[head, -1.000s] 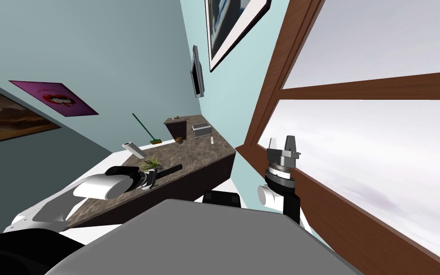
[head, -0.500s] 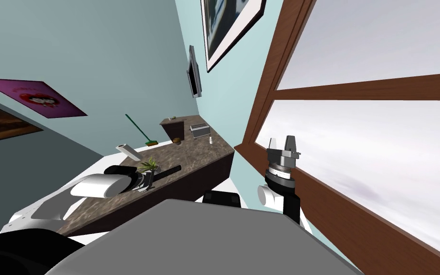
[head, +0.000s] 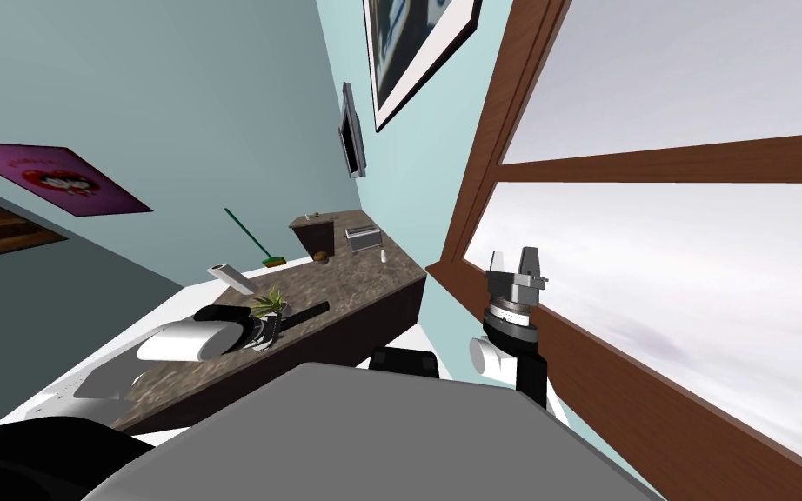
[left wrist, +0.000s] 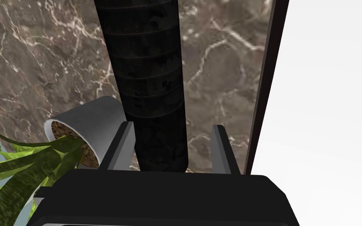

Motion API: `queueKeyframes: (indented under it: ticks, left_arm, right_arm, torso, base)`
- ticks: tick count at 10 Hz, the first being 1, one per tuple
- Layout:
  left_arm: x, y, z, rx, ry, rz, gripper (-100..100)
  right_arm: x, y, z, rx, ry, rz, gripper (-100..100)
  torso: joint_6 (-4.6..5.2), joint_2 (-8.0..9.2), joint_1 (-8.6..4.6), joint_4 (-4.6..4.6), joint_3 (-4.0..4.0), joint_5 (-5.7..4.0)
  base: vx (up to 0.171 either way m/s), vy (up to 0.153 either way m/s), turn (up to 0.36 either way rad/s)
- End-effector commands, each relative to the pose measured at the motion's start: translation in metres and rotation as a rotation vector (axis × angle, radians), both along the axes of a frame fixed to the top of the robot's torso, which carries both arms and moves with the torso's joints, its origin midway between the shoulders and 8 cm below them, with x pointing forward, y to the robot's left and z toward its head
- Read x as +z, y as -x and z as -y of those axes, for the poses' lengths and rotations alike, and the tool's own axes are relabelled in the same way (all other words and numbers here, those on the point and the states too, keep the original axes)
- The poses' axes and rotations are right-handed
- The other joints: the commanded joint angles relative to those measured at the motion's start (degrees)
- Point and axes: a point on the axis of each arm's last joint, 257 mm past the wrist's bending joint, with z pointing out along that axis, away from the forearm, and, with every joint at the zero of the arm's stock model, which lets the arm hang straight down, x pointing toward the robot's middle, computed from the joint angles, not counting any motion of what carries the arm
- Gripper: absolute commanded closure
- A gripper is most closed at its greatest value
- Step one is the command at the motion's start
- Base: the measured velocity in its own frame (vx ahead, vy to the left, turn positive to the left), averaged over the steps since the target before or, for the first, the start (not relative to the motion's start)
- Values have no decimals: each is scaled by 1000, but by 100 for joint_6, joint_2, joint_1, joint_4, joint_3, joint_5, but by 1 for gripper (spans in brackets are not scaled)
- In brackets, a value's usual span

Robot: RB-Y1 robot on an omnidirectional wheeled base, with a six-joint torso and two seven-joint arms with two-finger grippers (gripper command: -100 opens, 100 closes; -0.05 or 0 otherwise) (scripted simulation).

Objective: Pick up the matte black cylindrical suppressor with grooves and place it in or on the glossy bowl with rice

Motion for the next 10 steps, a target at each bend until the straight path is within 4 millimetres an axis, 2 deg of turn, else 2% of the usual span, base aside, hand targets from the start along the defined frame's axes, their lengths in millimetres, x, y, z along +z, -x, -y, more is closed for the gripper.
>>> queueKeyframes:
  ticks: [1, 4, 5, 6, 10]
  left_arm:
    - [0, 0, 0, 0, 0, 0, 100]
    - [6, -6, -3, -3, -10, 16, 100]
    - [6, -6, -3, -3, -10, 16, 0]
    - [20, -15, -10, -13, -34, 37, -100]
    - [54, -20, -31, -32, -89, 47, -100]
  right_arm:
    - [0, 0, 0, 0, 0, 0, 0]
    - [0, 0, 0, 0, 0, 0, 0]
    - [0, 0, 0, 0, 0, 0, 0]
    - [0, 0, 0, 0, 0, 0, 0]
    - [0, 0, 0, 0, 0, 0, 0]
  torso:
    - [0, 0, 0, 0, 0, 0]
    - [-7, 1, 23, -20, -10, 46]
    - [-7, 0, 25, -20, -10, 47]
    - [-7, -1, 26, -20, -11, 47]
    - [-11, -13, 11, -23, -17, 43]
  base:
    - [-5, 5, -12]
    - [0, 0, 0]
    - [0, 0, 0]
    - [24, -17, 124]
    - [33, -44, 234]
